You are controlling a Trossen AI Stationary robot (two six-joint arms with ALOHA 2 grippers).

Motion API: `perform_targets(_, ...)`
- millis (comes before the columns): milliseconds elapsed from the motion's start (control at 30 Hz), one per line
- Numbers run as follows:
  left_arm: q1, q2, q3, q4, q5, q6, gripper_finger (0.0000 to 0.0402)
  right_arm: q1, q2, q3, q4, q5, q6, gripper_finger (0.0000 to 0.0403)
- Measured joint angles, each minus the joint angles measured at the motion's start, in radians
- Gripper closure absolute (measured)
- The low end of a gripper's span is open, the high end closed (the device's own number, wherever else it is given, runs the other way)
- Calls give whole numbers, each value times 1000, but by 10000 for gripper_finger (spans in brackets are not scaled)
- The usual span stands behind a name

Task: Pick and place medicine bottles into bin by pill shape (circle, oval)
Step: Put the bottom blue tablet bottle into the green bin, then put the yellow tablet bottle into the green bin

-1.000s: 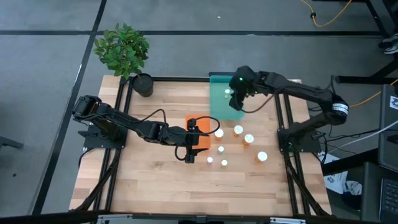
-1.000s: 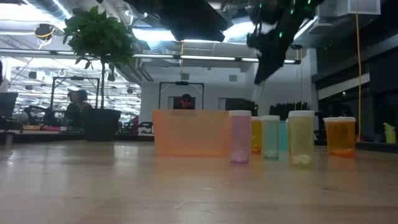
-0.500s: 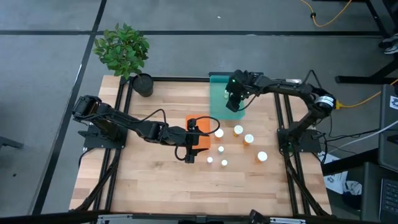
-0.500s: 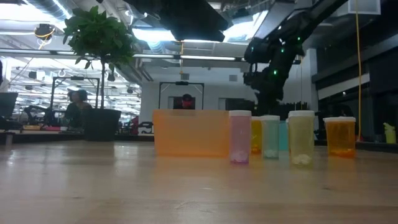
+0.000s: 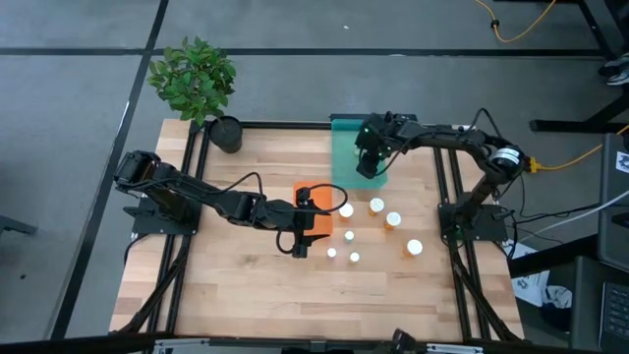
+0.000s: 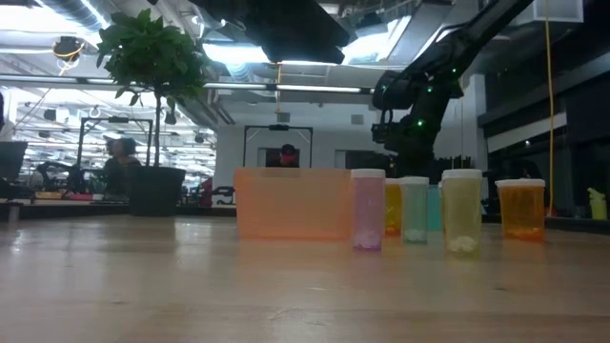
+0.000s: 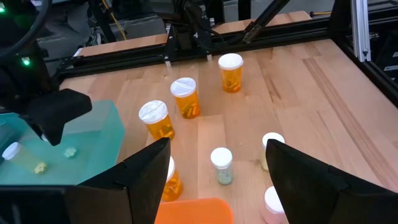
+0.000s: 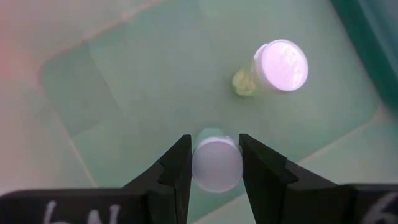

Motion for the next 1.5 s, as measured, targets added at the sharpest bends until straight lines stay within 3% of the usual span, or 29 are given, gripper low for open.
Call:
perform_targets(267,0,0,0,0,0,0,145,-16,8,1,20,-2,-19,280)
perform_targets(600,0,0,0,0,0,0,145,-16,11,0,17,7,-41,205)
perform_targets(800,0,0,0,0,0,0,145,-16,11,55,-25,4,-46,185)
perform_targets(1167,0,0,0,0,0,0,145,18,-2,309,-493,75,65,211)
perform_targets(1333,0,0,0,0,0,0,145,97,-80,372,-580,172,115,237)
perform_targets(1500,0,0,0,0,0,0,145,198,-215,382,-619,177,196,254)
